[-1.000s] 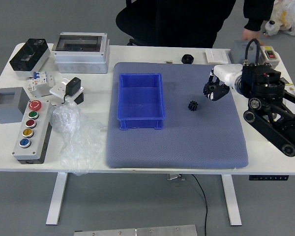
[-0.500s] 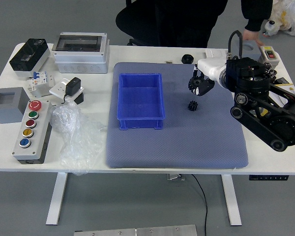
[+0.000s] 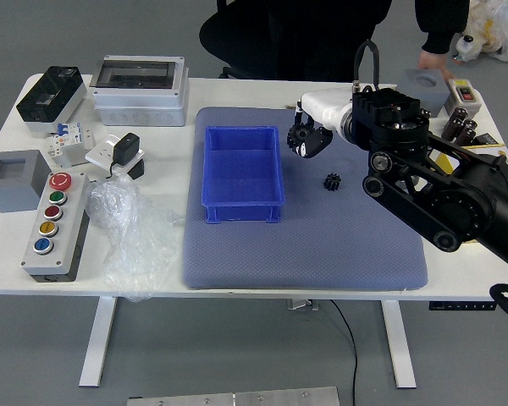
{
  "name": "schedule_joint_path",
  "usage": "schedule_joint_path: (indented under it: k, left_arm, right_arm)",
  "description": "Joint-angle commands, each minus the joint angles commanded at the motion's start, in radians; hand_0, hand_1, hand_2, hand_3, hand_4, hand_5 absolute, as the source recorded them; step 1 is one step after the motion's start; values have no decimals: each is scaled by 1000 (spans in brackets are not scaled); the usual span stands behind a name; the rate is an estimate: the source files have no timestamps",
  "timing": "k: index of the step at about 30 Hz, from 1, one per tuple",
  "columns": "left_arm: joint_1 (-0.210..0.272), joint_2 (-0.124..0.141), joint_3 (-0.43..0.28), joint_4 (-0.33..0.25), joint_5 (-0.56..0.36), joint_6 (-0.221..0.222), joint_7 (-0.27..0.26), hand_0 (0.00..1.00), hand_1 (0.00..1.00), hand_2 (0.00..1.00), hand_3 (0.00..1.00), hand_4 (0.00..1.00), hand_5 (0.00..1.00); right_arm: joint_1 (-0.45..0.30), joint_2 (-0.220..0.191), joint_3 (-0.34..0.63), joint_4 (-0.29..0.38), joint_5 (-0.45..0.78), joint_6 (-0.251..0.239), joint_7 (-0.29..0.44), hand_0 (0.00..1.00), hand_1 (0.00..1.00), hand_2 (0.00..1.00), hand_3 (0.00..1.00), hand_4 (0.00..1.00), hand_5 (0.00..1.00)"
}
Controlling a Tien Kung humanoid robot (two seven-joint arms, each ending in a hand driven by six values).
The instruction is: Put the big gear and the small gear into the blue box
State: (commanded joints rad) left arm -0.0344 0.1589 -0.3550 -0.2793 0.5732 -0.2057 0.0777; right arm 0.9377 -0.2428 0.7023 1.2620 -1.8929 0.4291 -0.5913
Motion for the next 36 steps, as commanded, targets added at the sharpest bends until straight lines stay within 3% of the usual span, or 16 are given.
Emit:
schedule_joint_path:
  k: [22, 31, 32, 36]
  left_arm:
    - [-23, -15, 48, 1, -17, 0, 1, 867, 844, 838, 798, 614, 380]
    - [-31, -12, 63, 2, -19, 1, 1, 867, 844, 838, 796, 612, 378]
    - [-31, -12, 63, 2, -20, 1, 1, 867, 844, 838, 797, 612, 379]
    - [-31, -11, 63, 2, -19, 1, 1, 867, 844, 838, 797, 612, 379]
  right_arm:
    - [31, 153, -73, -176, 97, -85, 70, 384, 358, 433, 613, 466, 165]
    - [33, 166, -81, -207, 120, -105, 89, 385, 358, 433, 612, 466, 167]
    - [33, 165, -79, -208, 122, -105, 89, 392, 386, 484, 625, 532, 194]
    - [32, 162, -70, -208, 126, -101, 86, 392, 386, 484, 625, 532, 194]
